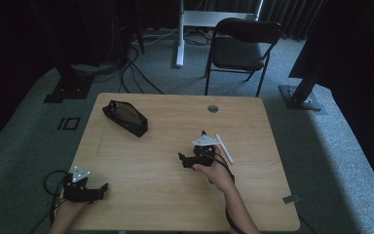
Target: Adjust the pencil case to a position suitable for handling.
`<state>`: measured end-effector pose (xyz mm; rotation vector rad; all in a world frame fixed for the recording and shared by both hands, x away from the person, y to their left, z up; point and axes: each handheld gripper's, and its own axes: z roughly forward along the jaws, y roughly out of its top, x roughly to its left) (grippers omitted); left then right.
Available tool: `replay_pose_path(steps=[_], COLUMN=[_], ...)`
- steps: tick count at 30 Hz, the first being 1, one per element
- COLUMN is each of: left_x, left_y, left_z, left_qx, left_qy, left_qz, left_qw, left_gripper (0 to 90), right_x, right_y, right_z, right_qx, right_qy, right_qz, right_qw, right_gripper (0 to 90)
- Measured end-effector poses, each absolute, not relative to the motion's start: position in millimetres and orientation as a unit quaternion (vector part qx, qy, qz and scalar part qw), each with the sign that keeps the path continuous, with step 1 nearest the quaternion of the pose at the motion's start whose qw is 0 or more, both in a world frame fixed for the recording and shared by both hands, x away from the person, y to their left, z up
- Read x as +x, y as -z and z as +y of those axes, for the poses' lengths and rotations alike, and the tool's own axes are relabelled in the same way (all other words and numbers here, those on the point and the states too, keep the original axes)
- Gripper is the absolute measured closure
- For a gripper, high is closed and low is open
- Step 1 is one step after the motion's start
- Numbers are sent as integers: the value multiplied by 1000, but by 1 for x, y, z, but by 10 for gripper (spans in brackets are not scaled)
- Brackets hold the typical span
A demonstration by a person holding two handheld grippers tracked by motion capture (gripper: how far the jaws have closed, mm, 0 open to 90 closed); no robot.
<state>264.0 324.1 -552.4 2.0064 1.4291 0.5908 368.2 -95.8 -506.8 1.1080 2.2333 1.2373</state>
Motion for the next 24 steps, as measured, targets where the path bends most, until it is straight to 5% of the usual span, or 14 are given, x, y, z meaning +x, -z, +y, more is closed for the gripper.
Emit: replay_pose_path(steps=[24], left_x=[264], left_y=[552], left_z=[324], left_qx=[756], left_qy=[-223], left_qz=[538], left_qw=[299], left_gripper=[2], right_x=[395], right_y=[508], right_z=[-49], right_qx=[362], right_qy=[-451], right_qz=[798], right_qw=[168], right_gripper=[181])
